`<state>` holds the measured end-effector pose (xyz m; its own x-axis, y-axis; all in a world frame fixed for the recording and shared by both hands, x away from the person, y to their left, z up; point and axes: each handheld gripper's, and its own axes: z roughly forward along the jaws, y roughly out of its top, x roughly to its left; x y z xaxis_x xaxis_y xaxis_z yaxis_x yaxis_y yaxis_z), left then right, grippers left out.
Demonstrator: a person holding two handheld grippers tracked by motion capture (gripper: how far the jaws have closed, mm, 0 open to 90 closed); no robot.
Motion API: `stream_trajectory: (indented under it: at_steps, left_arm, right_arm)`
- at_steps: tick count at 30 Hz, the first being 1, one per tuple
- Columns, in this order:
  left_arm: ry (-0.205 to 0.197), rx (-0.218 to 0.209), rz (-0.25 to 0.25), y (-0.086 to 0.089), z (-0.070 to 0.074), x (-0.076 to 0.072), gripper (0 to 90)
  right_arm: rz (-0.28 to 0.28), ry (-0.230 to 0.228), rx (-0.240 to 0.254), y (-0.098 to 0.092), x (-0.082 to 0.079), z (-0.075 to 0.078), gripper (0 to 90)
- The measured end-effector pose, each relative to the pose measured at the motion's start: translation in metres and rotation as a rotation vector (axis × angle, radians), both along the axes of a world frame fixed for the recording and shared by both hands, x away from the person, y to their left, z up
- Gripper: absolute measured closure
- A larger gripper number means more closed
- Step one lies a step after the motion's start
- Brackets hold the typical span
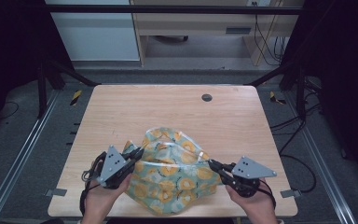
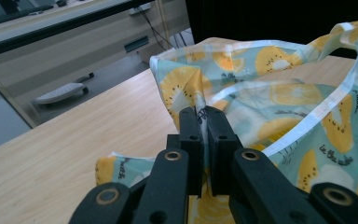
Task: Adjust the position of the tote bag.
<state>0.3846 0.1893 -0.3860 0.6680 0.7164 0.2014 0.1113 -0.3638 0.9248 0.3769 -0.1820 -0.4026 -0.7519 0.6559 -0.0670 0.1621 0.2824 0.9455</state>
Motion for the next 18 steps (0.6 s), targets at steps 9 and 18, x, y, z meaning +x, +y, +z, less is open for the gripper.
stream_trajectory:
  at_steps: [9,18]
  left_arm:
    - [0.043,0.062,-0.132,0.013,-0.036,-0.018,87.6]
    - [0.116,0.217,-0.195,0.01,-0.064,-0.008,87.6]
  right_arm:
    - [0.048,0.047,-0.031,0.002,-0.01,-0.02,88.6]
    - [0.094,0.113,-0.1,0.007,-0.008,-0.041,88.3]
